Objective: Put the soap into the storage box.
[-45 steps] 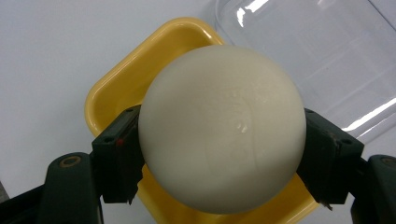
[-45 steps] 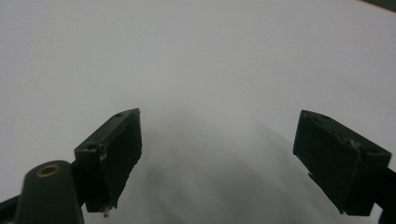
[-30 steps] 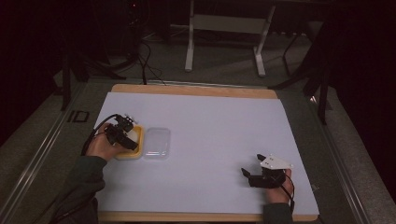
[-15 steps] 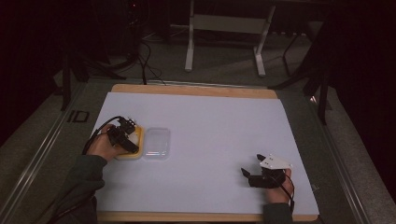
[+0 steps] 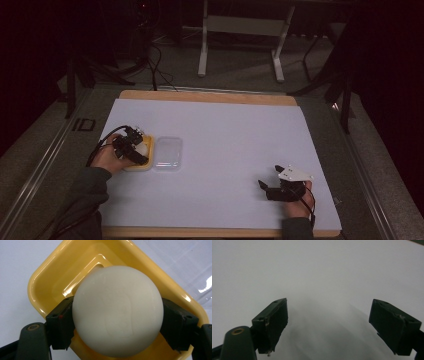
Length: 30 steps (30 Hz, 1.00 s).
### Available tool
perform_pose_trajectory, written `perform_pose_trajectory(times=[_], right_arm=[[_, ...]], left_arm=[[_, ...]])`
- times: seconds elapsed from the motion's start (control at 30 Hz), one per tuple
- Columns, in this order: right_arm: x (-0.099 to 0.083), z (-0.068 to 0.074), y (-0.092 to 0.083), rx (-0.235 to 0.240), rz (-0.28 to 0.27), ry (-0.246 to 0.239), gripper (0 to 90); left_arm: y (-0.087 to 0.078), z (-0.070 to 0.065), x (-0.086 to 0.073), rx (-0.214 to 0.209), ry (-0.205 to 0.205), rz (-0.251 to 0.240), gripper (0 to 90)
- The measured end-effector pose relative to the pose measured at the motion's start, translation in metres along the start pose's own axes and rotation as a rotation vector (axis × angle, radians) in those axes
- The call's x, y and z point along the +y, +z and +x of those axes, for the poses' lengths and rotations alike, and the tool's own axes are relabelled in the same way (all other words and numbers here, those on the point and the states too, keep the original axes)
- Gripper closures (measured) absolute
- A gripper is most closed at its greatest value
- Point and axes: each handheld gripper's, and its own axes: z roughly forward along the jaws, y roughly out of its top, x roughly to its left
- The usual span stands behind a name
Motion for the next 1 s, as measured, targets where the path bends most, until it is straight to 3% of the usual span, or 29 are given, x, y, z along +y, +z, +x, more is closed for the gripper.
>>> perform_pose_trajectory(times=[0.43, 0.63, 0.77, 0.87, 1.0], right_arm=[[0.0, 0.0, 0.0, 0.0, 0.0, 0.0, 15.3], [0.0, 0.0, 0.0, 0.0, 0.0, -0.001, 15.3], [0.0, 0.0, 0.0, -0.001, 0.001, -0.001, 15.3], [0.0, 0.0, 0.0, -0.001, 0.001, -0.001, 15.3], [0.0, 0.0, 0.0, -0.004, 0.003, 0.0, 15.3]], left_arm=[[-0.01, -0.002, -0.003, -0.001, 0.03, -0.028, 12.4], [-0.021, 0.001, -0.008, 0.008, 0.007, -0.073, 6.9], [-0.029, -0.004, -0.011, 0.019, 0.013, -0.118, 3.6], [-0.037, -0.01, -0.017, 0.006, -0.002, -0.192, 3.0], [-0.047, -0.026, -0.028, -0.001, 0.012, -0.274, 4.3]])
